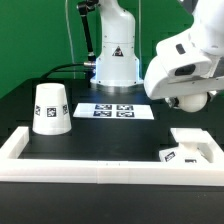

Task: Assemble lamp

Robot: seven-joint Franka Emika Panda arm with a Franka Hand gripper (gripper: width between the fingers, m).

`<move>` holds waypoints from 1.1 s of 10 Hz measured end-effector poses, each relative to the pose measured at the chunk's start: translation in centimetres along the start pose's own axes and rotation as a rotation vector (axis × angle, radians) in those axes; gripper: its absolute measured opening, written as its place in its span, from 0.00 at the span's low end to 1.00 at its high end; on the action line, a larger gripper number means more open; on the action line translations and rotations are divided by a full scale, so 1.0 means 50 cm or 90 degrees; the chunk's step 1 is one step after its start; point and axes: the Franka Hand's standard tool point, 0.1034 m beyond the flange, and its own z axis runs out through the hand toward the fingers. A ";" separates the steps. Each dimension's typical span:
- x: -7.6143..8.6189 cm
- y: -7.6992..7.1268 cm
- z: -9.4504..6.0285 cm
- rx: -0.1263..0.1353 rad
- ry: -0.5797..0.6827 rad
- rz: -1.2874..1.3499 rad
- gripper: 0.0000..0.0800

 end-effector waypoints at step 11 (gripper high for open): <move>0.020 0.040 -0.132 -0.019 0.226 -0.007 0.72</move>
Offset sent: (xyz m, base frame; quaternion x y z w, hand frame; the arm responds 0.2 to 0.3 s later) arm 0.0135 -0.0166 0.0307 0.0000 0.0355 -0.0218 0.9991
